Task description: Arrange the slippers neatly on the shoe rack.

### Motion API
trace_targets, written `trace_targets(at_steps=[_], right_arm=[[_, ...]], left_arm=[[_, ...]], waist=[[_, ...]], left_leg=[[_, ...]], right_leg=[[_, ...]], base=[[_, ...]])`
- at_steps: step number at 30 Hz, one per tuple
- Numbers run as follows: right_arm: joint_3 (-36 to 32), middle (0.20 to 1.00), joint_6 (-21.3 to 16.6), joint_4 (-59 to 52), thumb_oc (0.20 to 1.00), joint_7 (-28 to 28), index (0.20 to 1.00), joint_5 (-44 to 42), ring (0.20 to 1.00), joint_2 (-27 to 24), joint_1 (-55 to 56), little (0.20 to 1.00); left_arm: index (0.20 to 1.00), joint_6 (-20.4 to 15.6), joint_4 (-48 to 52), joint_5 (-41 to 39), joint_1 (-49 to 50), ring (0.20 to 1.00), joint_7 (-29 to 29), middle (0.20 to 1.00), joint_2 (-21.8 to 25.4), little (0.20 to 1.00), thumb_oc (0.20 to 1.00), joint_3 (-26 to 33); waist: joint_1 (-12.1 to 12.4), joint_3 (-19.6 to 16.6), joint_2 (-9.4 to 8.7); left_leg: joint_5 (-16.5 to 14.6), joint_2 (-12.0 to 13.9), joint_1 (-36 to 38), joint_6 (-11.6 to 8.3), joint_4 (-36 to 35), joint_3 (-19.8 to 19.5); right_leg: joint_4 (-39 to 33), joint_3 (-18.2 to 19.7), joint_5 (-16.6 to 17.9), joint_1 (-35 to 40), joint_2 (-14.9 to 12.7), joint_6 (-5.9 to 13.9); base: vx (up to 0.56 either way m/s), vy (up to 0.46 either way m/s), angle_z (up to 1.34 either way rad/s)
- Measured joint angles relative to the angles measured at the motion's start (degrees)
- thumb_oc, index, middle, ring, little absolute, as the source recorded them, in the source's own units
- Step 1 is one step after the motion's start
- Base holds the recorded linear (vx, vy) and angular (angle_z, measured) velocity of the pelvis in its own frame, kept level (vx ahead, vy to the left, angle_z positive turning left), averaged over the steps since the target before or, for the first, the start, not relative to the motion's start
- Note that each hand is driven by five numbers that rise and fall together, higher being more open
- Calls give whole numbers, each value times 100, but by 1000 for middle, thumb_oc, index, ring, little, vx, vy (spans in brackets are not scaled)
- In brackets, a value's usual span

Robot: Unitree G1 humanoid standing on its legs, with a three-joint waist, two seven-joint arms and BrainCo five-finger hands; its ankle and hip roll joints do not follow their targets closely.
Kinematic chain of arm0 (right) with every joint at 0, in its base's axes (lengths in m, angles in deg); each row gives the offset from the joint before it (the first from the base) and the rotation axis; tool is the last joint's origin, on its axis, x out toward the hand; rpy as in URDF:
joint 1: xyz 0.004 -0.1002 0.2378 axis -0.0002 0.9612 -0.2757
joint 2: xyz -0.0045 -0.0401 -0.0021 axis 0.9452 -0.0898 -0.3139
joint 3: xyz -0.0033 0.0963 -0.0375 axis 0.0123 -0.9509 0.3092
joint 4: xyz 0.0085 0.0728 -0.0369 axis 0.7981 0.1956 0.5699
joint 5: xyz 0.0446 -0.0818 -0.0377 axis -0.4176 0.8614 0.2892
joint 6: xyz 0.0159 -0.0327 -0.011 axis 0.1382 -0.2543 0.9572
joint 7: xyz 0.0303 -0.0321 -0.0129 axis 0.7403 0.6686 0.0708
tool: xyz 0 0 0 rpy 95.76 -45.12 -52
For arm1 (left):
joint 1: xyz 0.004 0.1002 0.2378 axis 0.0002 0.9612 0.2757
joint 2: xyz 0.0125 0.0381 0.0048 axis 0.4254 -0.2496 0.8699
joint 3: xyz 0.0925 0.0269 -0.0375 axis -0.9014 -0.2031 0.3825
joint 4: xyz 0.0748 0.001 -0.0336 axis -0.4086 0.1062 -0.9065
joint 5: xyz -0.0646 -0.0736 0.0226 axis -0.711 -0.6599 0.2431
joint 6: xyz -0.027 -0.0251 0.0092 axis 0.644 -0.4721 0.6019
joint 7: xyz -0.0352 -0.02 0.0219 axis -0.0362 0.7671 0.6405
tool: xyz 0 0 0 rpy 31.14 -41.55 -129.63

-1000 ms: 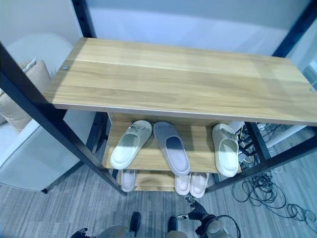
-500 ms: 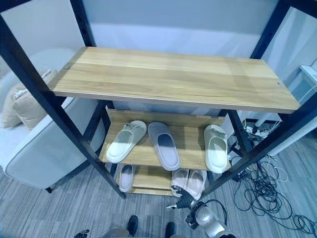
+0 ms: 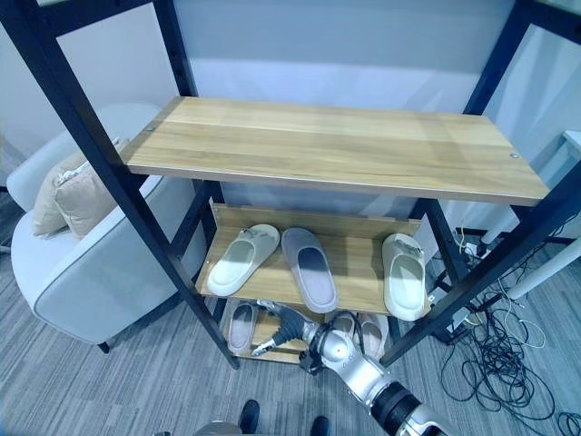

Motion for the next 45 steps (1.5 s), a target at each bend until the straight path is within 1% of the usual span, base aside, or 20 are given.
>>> trace_targets(at_steps=[2,4,5,6,8,10,11,14,15,16,17,22,25,27,32,34,35,36,45], right_arm=[[-71,1000,-25,-123,1000,80,1000,-14,1000,-46,-148,1000],[-222,1000,-73,-655,1000,200,1000,14,1000,-246,-354,1000],[-501,1000,-231,-855,1000,452,1000,167,1000,-227,-559,1000],[-582,1000,-233,-919,1000,560,1000,231,1000,-236,-615,1000],[-756,1000,-292,-924,1000,865,1000,795,1000,-364,-751,1000],[-1029,1000,-320,-834,1000,1115,1000,1129,1000,-408,-741,1000],[-1215,1000,-341,-647,1000,1343,1000,1312,1000,-408,-721,1000],[-1412,1000,-267,-269,1000,1655,1000,1472,1000,-462,-700,1000],[-1412,1000,-267,-269,1000,1655,1000,1472,1000,-462,-700,1000],[-1675,1000,-222,22,1000,1902,1000,1619,1000,-472,-701,1000],[-1731,1000,-192,80,1000,1970,1000,1620,1000,-474,-701,1000],[-2052,1000,-142,497,1000,2465,1000,1996,1000,-570,-771,1000],[-2297,1000,-83,732,1000,2754,1000,1997,1000,-650,-893,1000],[-2337,1000,-77,812,1000,2899,1000,2000,1000,-694,-1063,1000],[-2380,1000,-32,1309,1000,3057,1000,1994,1000,-686,-1364,1000],[-2464,1000,-26,1579,1000,3127,1000,1945,1000,-681,-1436,1000],[-2495,1000,-16,1937,1000,3185,1000,1770,1000,-672,-1605,1000],[-2518,1000,26,2006,1000,3217,1000,1710,1000,-679,-1647,1000],[-2435,1000,21,2318,1000,3268,1000,1198,1000,-677,-2064,1000]], left_arm=[[1000,-1,8,-4,-76,1000,16,1000,-17,1000,1000,-34],[1000,-1,5,-4,-188,1000,27,1000,-18,1000,1000,-182],[1000,-10,8,-16,-235,1000,25,1000,-37,1000,1000,-171],[1000,-12,12,-22,-249,1000,25,1000,-39,1000,1000,-167],[1000,-15,124,-97,-254,1000,96,1000,-60,1000,1000,-177],[1000,-35,237,-106,-241,1000,124,1000,-50,1000,1000,-191],[1000,-36,248,-115,-245,1000,128,1000,-53,1000,1000,-201],[1000,-47,259,-116,-251,1000,128,1000,-40,1000,1000,-199],[1000,-47,259,-116,-251,1000,128,1000,-40,1000,1000,-199],[1000,-53,268,-116,-255,1000,128,1000,-21,1000,1000,-199],[1000,-53,268,-116,-259,1000,128,1000,-20,1000,1000,-199],[1000,-107,241,-112,-304,1000,128,1000,33,1000,1000,-199],[1000,-131,213,-116,-403,1000,133,1000,43,1000,1000,-167],[1000,-149,210,-171,-465,1000,152,1000,53,1000,1000,-112],[1000,-260,227,-281,-463,1000,251,1000,58,1000,1000,-132],[1000,-270,237,-281,-470,1000,254,1000,61,1000,1000,-189],[1000,-280,262,-285,-489,1000,259,1000,76,1000,1000,-201],[1000,-282,275,-284,-510,1000,256,1000,87,1000,1000,-200],[1000,-388,272,-286,-624,1000,253,1000,88,1000,1000,-293]], waist=[[-14,60,31],[1,210,113],[-22,344,158],[-35,369,163],[-72,408,136],[-56,453,137],[-82,538,143],[-120,637,153],[-120,637,153],[-146,671,152],[-150,680,152],[-121,857,183],[-65,943,199],[-18,1070,182],[36,1162,164],[43,1210,174],[112,1299,178],[135,1329,190],[270,1459,183]], left_leg=[[17,1,-20,-26,1,22],[26,4,-118,-40,0,42],[26,11,-211,-38,-1,79],[27,12,-234,-39,-1,84],[47,18,-254,-69,0,99],[47,27,-290,-69,-1,106],[47,31,-289,-69,0,125],[47,31,-320,-68,-1,132],[47,31,-320,-68,-1,132],[47,32,-460,-68,0,125],[48,32,-489,-68,0,126],[54,39,-507,-62,0,134],[79,40,-690,-51,0,118],[146,66,-702,-28,24,114],[145,69,-736,-27,28,60],[149,65,-780,-31,29,-9],[162,66,-796,-41,30,-25],[160,65,-803,-37,30,-27],[154,57,-902,-32,30,-81]], right_leg=[[1,11,7,-70,-4,-2],[0,32,12,-186,-6,6],[1,53,73,-278,-13,92],[1,53,89,-308,-14,110],[2,53,152,-344,-13,61],[1,52,154,-380,-6,62],[1,52,157,-384,-6,68],[1,54,157,-420,-7,70],[1,54,157,-420,-7,70],[1,53,165,-547,-6,81],[1,53,173,-577,-6,85],[2,37,217,-593,-4,85],[3,9,230,-773,-1,72],[4,-2,232,-784,28,50],[5,-56,197,-783,36,33],[6,-156,168,-784,33,36],[5,-173,157,-789,34,49],[8,-177,152,-791,34,54],[19,-273,141,-867,27,68]], base=[[-73,6,-6],[-30,-3,-17],[-21,-8,-22],[-21,-4,-17],[-7,1,-2],[-7,-4,-2],[-16,-4,-4],[-5,-5,-2],[0,0,0],[0,0,0],[0,0,0],[-6,6,1],[2,-2,1],[1,0,-2],[0,9,7],[-8,18,19],[-4,18,13],[-6,17,6],[0,11,2]])
